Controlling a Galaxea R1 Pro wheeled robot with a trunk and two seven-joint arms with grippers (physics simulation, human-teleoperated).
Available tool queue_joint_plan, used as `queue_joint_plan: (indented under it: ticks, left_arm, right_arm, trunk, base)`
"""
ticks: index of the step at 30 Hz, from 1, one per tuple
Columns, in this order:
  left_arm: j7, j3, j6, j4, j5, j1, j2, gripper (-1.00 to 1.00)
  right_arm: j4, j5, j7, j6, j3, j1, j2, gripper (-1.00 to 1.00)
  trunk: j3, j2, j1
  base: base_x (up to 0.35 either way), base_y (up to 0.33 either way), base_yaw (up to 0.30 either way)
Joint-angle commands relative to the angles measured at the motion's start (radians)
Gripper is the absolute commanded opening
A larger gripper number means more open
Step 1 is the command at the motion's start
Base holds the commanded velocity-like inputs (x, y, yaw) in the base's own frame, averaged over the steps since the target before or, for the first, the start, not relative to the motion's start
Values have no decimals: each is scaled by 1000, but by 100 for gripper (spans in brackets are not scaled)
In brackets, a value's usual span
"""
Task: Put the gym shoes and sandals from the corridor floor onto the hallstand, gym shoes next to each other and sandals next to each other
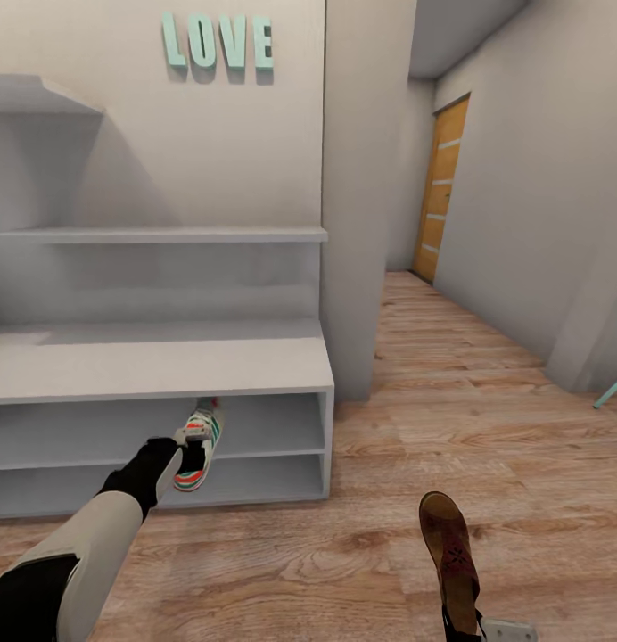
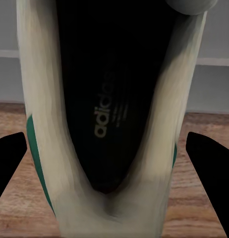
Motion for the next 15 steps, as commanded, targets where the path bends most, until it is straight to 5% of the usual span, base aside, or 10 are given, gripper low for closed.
queue_joint_plan:
  ticks: [1,3,15]
  left_arm:
    - [-2,6,11,-2,-8,-1,-1,-100]
    - [-2,6,69,-3,-9,-4,-1,-100]
    - [-1,7,73,-4,-6,-5,-1,-100]
  right_arm:
    - [1,-8,0,-3,2,0,0,-100]
    - [1,-8,0,-3,2,0,0,-100]
    - [1,-9,1,-3,2,0,-1,-100]
  trunk:
    - [-1,0,0]
    - [-1,0,0]
    - [-25,-2,2]
  base:
    - [0,0,0]
    - [0,0,0]
    - [0,0,0]
